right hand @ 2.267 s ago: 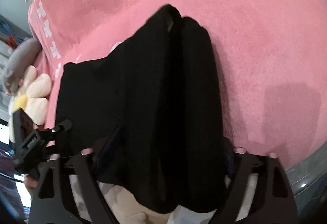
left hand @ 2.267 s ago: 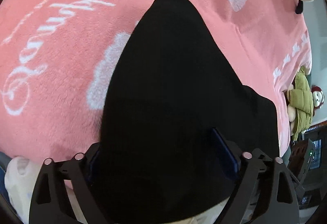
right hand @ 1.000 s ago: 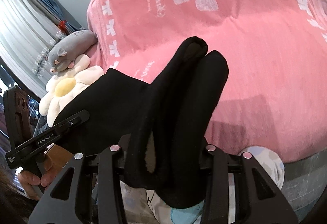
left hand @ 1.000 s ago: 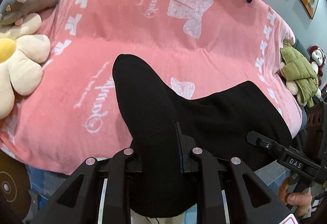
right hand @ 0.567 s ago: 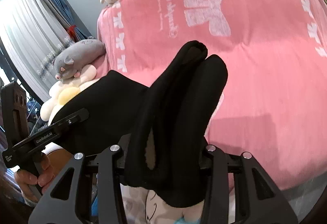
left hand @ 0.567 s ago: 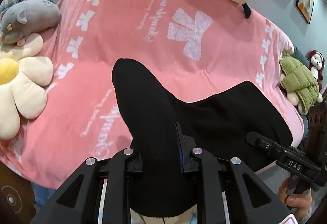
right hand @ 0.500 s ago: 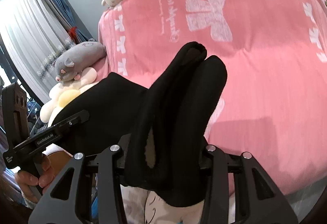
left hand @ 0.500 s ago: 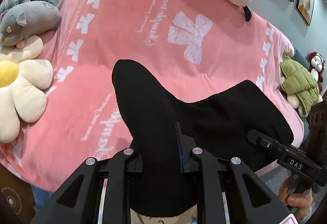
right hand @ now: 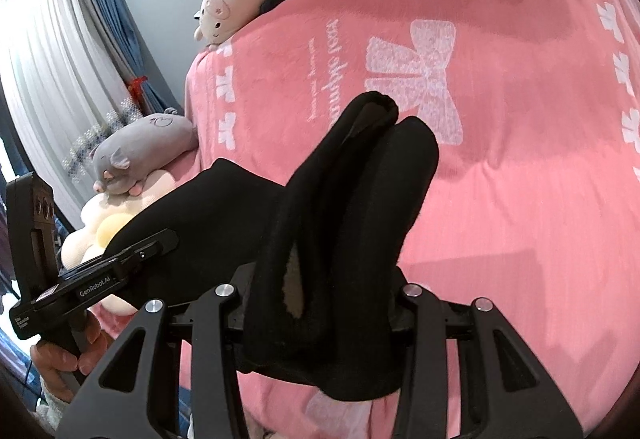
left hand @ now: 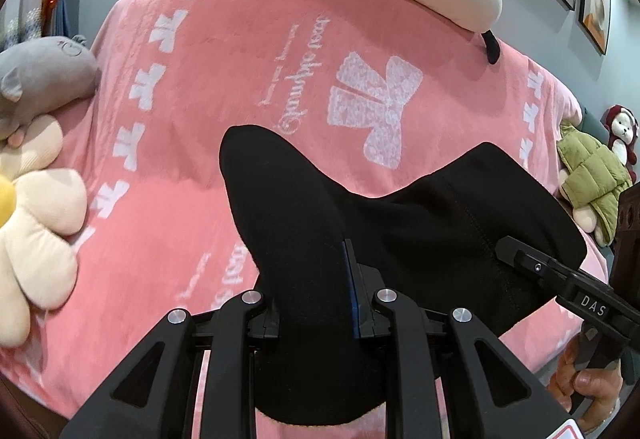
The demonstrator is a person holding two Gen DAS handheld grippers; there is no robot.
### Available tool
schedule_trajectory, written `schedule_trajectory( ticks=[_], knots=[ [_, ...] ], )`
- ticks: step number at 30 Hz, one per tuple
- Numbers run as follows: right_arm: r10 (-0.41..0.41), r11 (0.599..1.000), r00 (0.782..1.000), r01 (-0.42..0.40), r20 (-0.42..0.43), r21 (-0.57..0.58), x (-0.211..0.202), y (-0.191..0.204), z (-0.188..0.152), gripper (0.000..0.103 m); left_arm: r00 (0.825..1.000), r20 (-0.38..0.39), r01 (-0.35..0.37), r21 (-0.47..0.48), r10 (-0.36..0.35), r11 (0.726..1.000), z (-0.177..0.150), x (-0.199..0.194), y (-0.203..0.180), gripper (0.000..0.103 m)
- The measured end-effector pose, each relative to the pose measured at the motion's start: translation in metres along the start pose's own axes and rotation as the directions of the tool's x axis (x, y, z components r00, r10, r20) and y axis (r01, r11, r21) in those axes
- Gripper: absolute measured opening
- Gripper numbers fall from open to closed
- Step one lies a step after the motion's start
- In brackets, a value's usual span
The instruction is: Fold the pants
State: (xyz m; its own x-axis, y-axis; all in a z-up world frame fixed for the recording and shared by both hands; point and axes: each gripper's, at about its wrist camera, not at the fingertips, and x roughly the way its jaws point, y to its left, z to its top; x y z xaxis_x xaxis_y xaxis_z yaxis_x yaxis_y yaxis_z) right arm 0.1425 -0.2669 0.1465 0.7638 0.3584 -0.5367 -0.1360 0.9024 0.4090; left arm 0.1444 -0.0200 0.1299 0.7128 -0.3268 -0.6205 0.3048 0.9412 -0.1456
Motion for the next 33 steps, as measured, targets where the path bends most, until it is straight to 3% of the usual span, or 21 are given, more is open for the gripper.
schedule_trajectory(
  ticks=[7, 17, 20, 22, 23, 25, 26, 27, 28, 31, 32, 33],
  knots=[
    [-0.003, 1.0, 1.0, 0.003, 0.009, -0.002, 0.039, -0.019, 0.024, 0.04, 1.0, 0.021, 0.001, 0.019, -0.001, 1.0, 0.029, 0.044, 0.004, 0.018],
    [-0.017, 1.0, 1.0, 0.017, -0.003, 0.013, 0.127, -0.068, 0.043, 0.04, 1.0, 0.005, -0.008, 0.025, 0.007, 1.0, 0.053, 0.147, 0.021, 0.018],
    [-0.022, 0.999, 1.0, 0.023, -0.007, 0.039, 0.167, -0.097, 0.039, 0.05, 1.0, -0.008, -0.026, 0.028, 0.026, 0.999, 0.053, 0.189, 0.03, 0.025],
    [-0.109, 0.992, 0.993, 0.111, -0.036, 0.062, 0.198, -0.127, 0.027, 0.062, 0.998, -0.056, -0.039, 0.01, 0.039, 0.999, 0.045, 0.228, 0.042, 0.031],
    [-0.195, 0.978, 0.979, 0.199, -0.06, 0.067, 0.21, -0.144, 0.02, 0.062, 0.993, -0.11, -0.043, -0.04, 0.038, 0.998, 0.034, 0.256, 0.056, 0.032],
    [-0.324, 0.937, 0.94, 0.334, -0.109, 0.099, 0.216, -0.174, 0.009, 0.061, 0.969, -0.238, -0.101, -0.123, 0.069, 0.987, 0.013, 0.29, 0.082, 0.028],
    [-0.324, 0.934, 0.94, 0.335, -0.103, 0.123, 0.21, -0.181, 0.006, 0.057, 0.954, -0.282, -0.143, -0.152, 0.096, 0.978, 0.004, 0.296, 0.093, 0.024],
    [-0.259, 0.953, 0.964, 0.266, -0.064, 0.148, 0.194, -0.184, 0.005, 0.052, 0.958, -0.273, -0.143, -0.178, 0.091, 0.974, -0.002, 0.292, 0.103, 0.025],
    [-0.236, 0.962, 0.97, 0.241, -0.054, 0.127, 0.188, -0.179, 0.008, 0.05, 0.97, -0.234, -0.115, -0.187, 0.069, 0.976, -0.002, 0.283, 0.106, 0.025],
    [-0.193, 0.981, 0.98, 0.193, -0.05, -0.011, 0.193, -0.145, 0.032, 0.046, 0.983, -0.105, -0.161, -0.069, 0.154, 0.984, 0.026, 0.262, 0.083, 0.024],
    [-0.168, 0.985, 0.984, 0.166, -0.051, -0.042, 0.201, -0.133, 0.041, 0.046, 0.984, -0.07, -0.164, -0.038, 0.161, 0.986, 0.036, 0.259, 0.073, 0.029],
    [-0.151, 0.987, 0.987, 0.147, -0.055, -0.062, 0.21, -0.125, 0.046, 0.046, 0.984, -0.042, -0.173, -0.01, 0.173, 0.985, 0.046, 0.258, 0.062, 0.045]
  ],
)
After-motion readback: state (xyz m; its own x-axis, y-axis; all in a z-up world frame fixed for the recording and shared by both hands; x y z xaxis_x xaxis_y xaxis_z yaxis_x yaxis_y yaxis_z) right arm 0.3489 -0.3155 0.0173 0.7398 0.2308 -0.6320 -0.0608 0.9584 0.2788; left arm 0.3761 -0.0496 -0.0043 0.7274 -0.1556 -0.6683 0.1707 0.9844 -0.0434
